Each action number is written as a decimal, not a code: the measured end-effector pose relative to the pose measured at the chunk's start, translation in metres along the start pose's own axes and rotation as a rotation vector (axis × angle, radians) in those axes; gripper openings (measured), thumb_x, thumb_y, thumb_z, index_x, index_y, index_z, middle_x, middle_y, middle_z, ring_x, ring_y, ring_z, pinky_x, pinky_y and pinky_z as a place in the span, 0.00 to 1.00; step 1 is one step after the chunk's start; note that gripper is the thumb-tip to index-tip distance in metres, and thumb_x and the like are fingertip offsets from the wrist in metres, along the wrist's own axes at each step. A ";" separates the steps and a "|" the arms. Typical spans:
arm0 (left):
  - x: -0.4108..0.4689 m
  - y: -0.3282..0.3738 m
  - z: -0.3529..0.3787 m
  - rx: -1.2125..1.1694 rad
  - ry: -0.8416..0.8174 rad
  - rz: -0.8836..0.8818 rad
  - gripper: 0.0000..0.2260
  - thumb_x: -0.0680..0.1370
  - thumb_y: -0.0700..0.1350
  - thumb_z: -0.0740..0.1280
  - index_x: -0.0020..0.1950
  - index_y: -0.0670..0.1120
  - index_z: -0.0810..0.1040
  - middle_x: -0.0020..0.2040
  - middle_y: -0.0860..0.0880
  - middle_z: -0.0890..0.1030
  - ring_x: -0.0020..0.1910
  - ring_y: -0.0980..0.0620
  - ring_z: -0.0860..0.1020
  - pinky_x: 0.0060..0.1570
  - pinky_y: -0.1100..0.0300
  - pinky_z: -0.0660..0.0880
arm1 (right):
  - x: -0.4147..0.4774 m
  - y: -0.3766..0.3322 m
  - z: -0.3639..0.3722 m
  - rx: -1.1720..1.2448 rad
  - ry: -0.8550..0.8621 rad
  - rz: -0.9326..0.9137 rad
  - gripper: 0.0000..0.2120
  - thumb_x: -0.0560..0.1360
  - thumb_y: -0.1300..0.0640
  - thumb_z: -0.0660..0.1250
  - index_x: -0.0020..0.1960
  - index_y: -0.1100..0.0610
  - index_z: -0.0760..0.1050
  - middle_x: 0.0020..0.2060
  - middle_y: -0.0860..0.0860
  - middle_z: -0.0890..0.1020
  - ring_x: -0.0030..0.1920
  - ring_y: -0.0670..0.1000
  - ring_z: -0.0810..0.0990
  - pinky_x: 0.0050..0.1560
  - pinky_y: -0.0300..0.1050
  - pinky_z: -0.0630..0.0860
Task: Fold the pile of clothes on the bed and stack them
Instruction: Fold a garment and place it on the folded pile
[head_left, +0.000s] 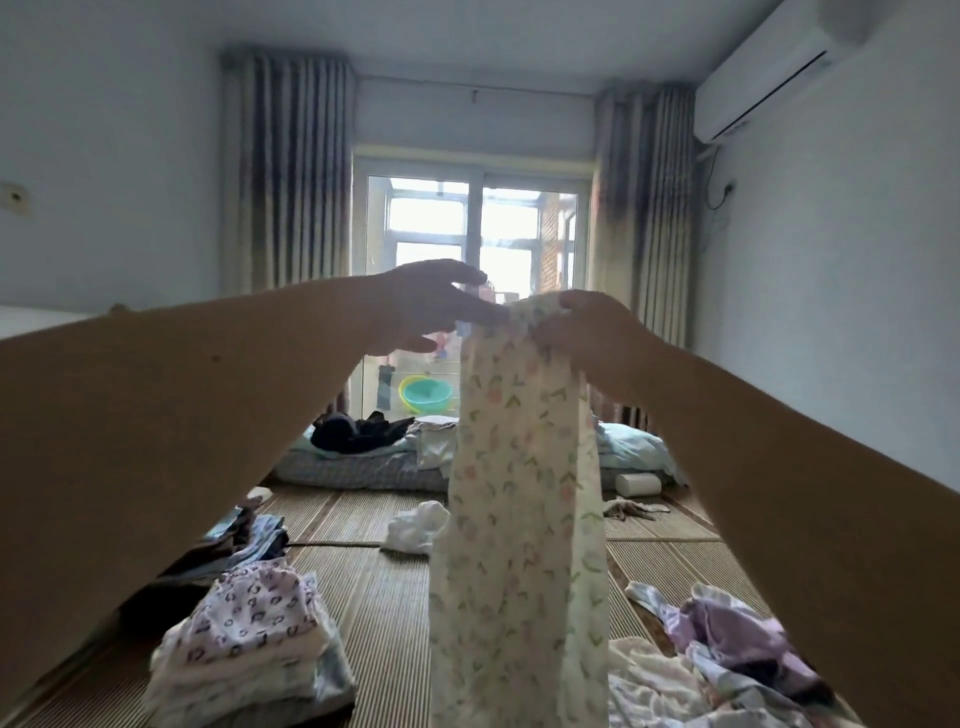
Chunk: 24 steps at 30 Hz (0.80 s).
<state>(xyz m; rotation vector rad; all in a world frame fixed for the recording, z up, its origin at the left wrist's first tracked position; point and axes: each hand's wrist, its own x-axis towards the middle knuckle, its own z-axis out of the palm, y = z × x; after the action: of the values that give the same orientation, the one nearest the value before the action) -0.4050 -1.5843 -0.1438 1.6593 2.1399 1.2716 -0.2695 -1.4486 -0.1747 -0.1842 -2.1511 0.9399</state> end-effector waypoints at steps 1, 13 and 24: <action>-0.001 -0.009 -0.001 0.071 0.005 0.004 0.32 0.71 0.48 0.74 0.72 0.53 0.65 0.64 0.51 0.73 0.63 0.47 0.73 0.57 0.51 0.72 | -0.004 -0.002 -0.003 0.056 -0.001 -0.014 0.09 0.77 0.68 0.61 0.56 0.69 0.75 0.45 0.61 0.80 0.45 0.59 0.80 0.47 0.44 0.79; 0.014 -0.066 0.019 0.163 -0.240 -0.305 0.16 0.73 0.55 0.72 0.48 0.42 0.80 0.31 0.50 0.72 0.27 0.55 0.64 0.25 0.65 0.59 | -0.014 0.017 -0.016 -0.419 -0.172 0.284 0.17 0.75 0.48 0.69 0.49 0.63 0.80 0.30 0.54 0.75 0.26 0.48 0.70 0.26 0.38 0.66; 0.080 -0.118 0.067 0.189 0.246 -0.124 0.15 0.78 0.54 0.64 0.43 0.43 0.78 0.38 0.46 0.79 0.37 0.49 0.76 0.41 0.57 0.75 | 0.052 0.120 0.037 -0.366 0.204 0.214 0.17 0.80 0.51 0.60 0.58 0.64 0.75 0.47 0.57 0.78 0.46 0.55 0.76 0.48 0.48 0.75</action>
<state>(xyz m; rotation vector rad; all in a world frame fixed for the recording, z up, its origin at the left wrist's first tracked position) -0.4822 -1.4849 -0.2378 1.4715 2.5345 1.3338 -0.3515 -1.3622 -0.2413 -0.6727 -2.1210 0.6030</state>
